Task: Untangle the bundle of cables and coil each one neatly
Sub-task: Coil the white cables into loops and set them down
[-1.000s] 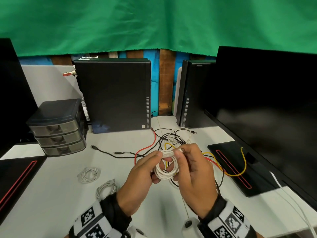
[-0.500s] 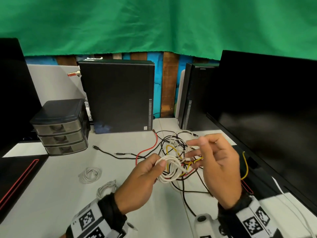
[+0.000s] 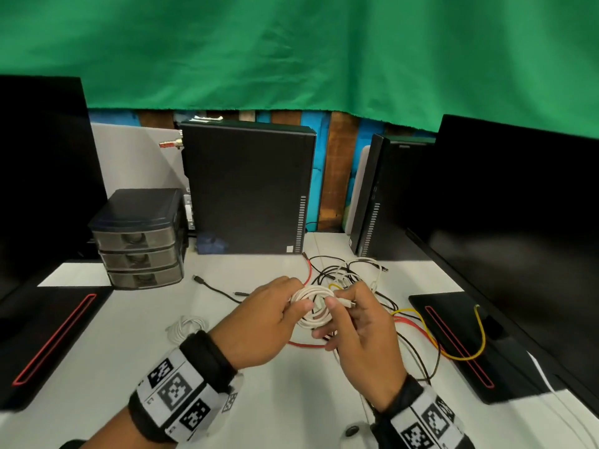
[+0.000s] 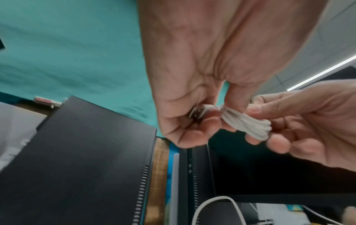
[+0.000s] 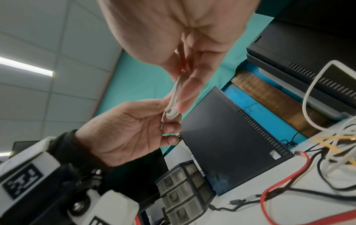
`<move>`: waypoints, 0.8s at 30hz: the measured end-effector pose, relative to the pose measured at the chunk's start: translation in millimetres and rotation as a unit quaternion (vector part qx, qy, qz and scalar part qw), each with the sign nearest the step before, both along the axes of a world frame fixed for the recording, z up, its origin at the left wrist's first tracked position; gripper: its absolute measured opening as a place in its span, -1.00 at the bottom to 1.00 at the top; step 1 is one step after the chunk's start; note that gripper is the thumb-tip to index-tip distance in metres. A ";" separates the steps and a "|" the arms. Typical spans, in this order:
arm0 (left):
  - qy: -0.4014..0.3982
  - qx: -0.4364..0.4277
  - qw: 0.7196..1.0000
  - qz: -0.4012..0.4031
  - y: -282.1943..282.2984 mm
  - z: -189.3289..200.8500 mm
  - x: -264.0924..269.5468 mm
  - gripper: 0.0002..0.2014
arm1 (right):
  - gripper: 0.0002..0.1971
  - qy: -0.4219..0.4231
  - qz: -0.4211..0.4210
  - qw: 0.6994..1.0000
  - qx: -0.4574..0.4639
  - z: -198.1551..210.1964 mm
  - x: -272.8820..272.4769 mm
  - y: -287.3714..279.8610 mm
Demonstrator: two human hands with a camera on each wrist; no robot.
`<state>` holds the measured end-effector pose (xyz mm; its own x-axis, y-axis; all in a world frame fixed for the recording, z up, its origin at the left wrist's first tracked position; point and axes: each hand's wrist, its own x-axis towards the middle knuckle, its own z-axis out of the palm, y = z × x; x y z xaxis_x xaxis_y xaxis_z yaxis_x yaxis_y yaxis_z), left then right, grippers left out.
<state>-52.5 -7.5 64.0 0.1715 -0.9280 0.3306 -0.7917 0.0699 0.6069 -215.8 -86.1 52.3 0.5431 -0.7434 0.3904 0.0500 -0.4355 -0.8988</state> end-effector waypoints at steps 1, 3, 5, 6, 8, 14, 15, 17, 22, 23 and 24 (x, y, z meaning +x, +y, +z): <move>-0.003 0.003 1.000 0.004 0.9 3.9 5.7 -0.81 | -0.88 -0.005 -0.003 1.000 0.008 -0.7 6.3 0.2; 0.017 0.037 0.999 0.012 3.3 10.6 20.9 -0.84 | -0.91 -0.010 -0.007 1.000 0.025 0.4 20.9 0.9; 0.054 0.068 0.996 0.026 7.5 15.7 37.1 -0.84 | -0.94 -0.003 -0.003 1.000 0.025 2.7 35.9 2.1; 0.071 0.069 0.994 0.042 10.0 17.7 44.6 -0.82 | -0.94 0.001 -0.001 1.000 0.030 3.9 43.2 2.1; 0.085 0.046 0.991 0.092 16.5 22.3 59.7 -0.72 | -0.91 -0.002 -0.001 0.998 0.061 5.3 58.1 -0.2; 0.152 -0.040 0.965 0.210 43.4 47.2 99.4 -0.69 | -0.88 0.074 0.009 0.989 0.131 -21.6 105.9 -15.2; 0.162 -0.049 0.961 0.217 46.9 49.5 102.6 -0.71 | -0.87 0.095 0.011 0.986 0.137 -29.7 114.1 -17.2; 0.168 -0.060 0.958 0.223 51.0 50.7 106.7 -0.74 | -0.86 0.138 0.012 0.979 0.151 -46.5 130.8 -19.2; 0.182 -0.051 0.956 0.226 50.3 47.6 107.7 -0.73 | -0.82 0.243 0.044 0.951 0.185 -70.0 151.7 -15.0; 0.182 -0.048 0.956 0.224 49.6 46.9 107.5 -0.72 | -0.80 0.263 0.049 0.946 0.181 -69.6 149.0 -14.6; 0.181 -0.044 0.957 0.221 49.0 45.6 108.1 -0.71 | -0.79 0.279 0.046 0.946 0.162 -68.1 144.6 -15.8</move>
<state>55.6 41.5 109.7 0.6590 -0.7099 0.2485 -0.4945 -0.1600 0.8543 -71.3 -101.9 -15.8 0.6655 -0.7147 -0.2151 -0.4462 -0.1500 -0.8823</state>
